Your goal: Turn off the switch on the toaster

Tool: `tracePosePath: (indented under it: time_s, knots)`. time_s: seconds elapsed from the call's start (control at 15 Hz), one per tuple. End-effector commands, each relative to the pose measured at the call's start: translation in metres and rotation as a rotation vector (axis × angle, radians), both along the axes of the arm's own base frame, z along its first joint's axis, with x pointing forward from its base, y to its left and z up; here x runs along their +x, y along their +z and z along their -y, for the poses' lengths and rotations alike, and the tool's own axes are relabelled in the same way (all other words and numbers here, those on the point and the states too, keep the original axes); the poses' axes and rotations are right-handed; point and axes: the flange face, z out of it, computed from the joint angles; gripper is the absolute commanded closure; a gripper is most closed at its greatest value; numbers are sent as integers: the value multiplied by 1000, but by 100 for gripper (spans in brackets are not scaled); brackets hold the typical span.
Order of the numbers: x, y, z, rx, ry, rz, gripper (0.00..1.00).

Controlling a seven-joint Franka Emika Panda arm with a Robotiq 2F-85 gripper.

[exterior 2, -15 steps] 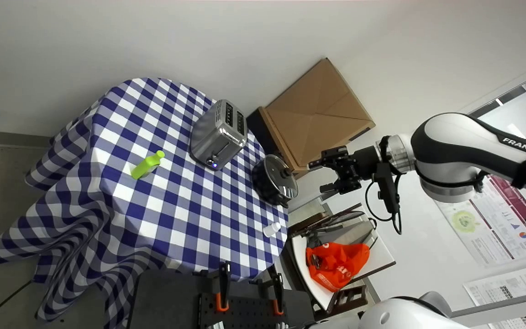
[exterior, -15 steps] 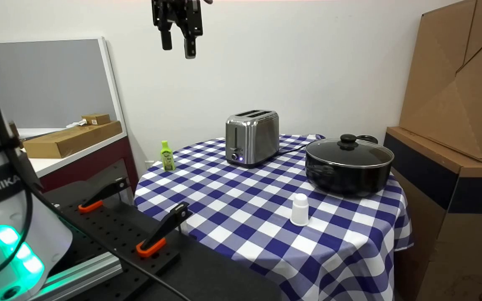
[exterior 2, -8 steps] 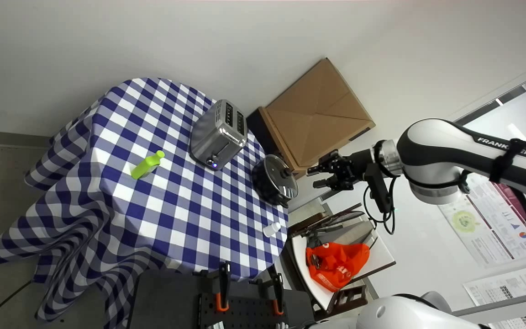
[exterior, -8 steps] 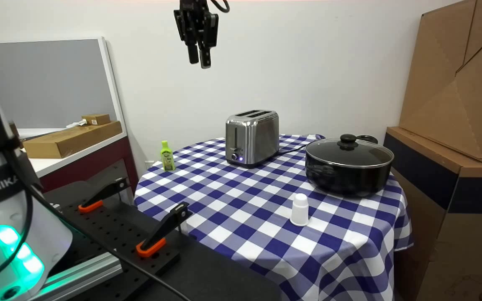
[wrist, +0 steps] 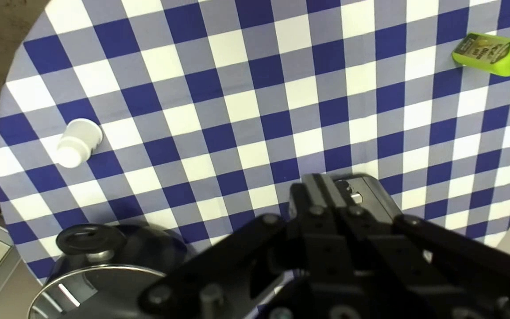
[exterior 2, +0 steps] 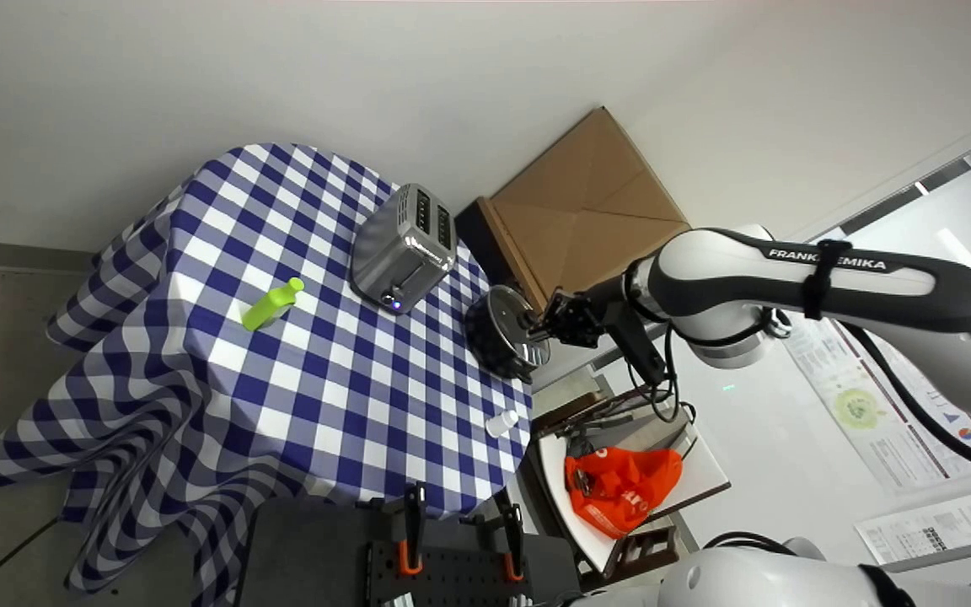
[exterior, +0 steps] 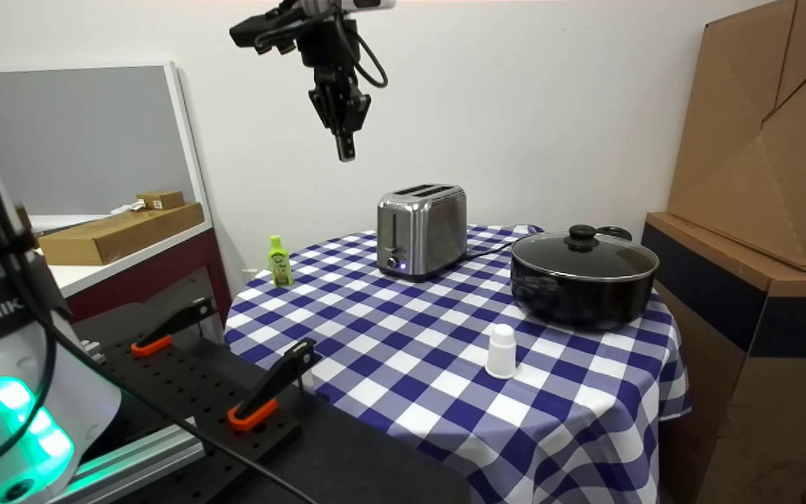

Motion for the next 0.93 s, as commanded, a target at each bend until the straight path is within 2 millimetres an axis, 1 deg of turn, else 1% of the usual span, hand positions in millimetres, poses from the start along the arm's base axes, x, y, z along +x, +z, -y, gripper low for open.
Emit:
tracePosePath:
  time_s: [0.0,0.07,0.2,0.33,0.47,0.67,0.87]
  knots:
    - [18,-26,-10,-33,11,-30,100]
    - [24,-28,-12,-43,27,-31,100]
    - [39,-24,-9,-50,47,-19,100]
    - [55,-22,-1,-42,49,-16,100]
    - [71,-24,9,-39,41,-18,100]
    - [94,-43,25,-37,17,-26,100]
    - [113,-67,35,-38,13,-18,100]
